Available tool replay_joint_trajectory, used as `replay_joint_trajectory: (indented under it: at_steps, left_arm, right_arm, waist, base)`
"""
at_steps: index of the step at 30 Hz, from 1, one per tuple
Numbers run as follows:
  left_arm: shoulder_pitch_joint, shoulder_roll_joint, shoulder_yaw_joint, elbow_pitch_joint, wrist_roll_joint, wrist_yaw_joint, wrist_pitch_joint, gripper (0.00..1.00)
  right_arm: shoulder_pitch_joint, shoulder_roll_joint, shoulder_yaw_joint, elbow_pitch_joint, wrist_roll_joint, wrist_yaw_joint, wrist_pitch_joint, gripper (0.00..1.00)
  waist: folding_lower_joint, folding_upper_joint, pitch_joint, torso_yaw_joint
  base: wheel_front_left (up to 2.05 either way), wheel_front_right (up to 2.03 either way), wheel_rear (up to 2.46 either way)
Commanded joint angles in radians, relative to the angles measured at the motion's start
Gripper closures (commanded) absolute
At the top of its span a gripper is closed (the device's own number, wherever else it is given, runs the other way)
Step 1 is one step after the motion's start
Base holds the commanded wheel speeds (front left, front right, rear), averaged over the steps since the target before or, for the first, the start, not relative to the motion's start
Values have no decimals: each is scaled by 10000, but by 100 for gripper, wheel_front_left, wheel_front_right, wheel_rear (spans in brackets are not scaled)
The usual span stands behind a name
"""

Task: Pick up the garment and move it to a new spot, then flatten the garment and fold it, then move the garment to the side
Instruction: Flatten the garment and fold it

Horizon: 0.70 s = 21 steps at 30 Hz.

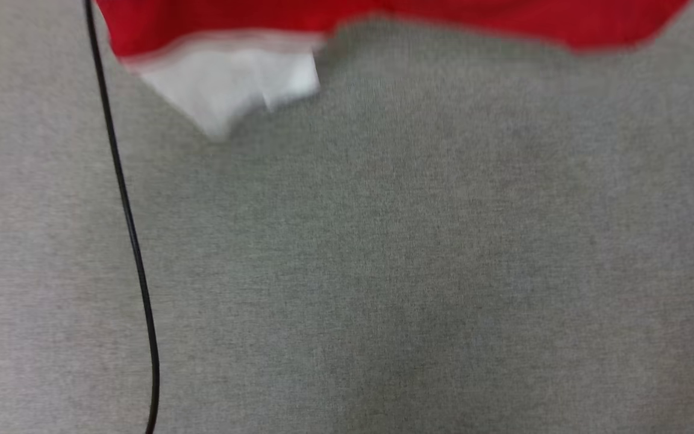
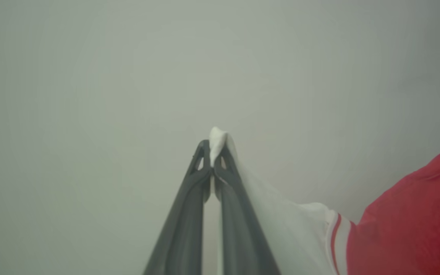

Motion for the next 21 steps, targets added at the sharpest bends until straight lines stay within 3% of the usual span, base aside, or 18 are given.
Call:
replay_joint_trajectory:
  at_steps: [1, 11, 21]
  left_arm:
    - [-338, -93, -32, 212, 22, -64, -97, 100]
    - [-2836, -5, -346, 2361, -240, -285, -692, 100]
    - [-2297, -84, -792, 3758, -796, -313, -1565, 100]
  right_arm:
    - [-349, 58, 67, 149, -90, -8, -95, 100]
    - [-3034, 463, 818, 1956, -260, -8, -877, 100]
    - [-3214, 664, 2218, 3635, 334, -8, -1777, 100]
  waist:
    - [-2, 0, 415, -98]
    - [-2, 0, 1164, -150]
    - [-2, 0, 1662, 12]
  base:
    - [0, 0, 0]
    - [0, 0, 0]
    - [0, 0, 0]
